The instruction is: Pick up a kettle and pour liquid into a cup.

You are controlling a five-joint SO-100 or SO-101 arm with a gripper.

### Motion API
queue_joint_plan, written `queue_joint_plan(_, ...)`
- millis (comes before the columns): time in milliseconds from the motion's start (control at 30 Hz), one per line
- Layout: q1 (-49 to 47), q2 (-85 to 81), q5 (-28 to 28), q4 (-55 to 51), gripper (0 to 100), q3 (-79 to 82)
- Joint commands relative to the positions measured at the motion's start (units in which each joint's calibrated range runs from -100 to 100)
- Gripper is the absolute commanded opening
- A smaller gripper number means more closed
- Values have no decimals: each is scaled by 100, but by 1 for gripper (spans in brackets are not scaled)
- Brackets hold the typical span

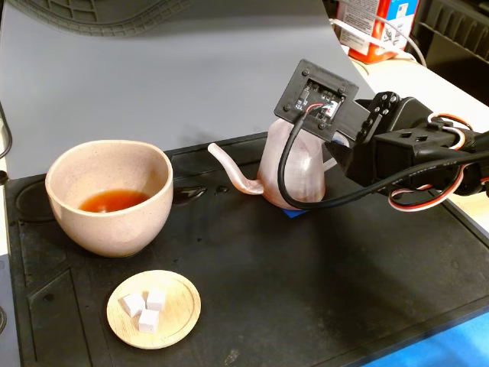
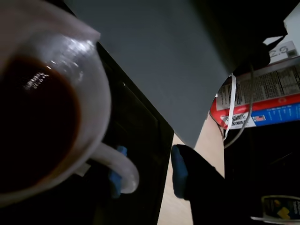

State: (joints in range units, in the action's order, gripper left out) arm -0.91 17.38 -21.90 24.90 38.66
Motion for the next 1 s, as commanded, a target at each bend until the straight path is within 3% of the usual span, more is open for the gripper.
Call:
queue_joint_plan(0,-119,-32,-22,56,13,-36)
queue_joint_plan(400,-50,-168,-49,117,14,454)
queue_joint_plan(633,247,-1960,-175,117,12,2332)
queue_joint_plan(700,224,-2779,-180,117,1,2813)
queue_joint_plan(833,-103,-3794,-957,117,1,3321)
queue_joint_plan(900,-286,-4690,-2148,125,1,3575)
queue_joint_plan(967,-210,-5509,-2568,125,1,3875)
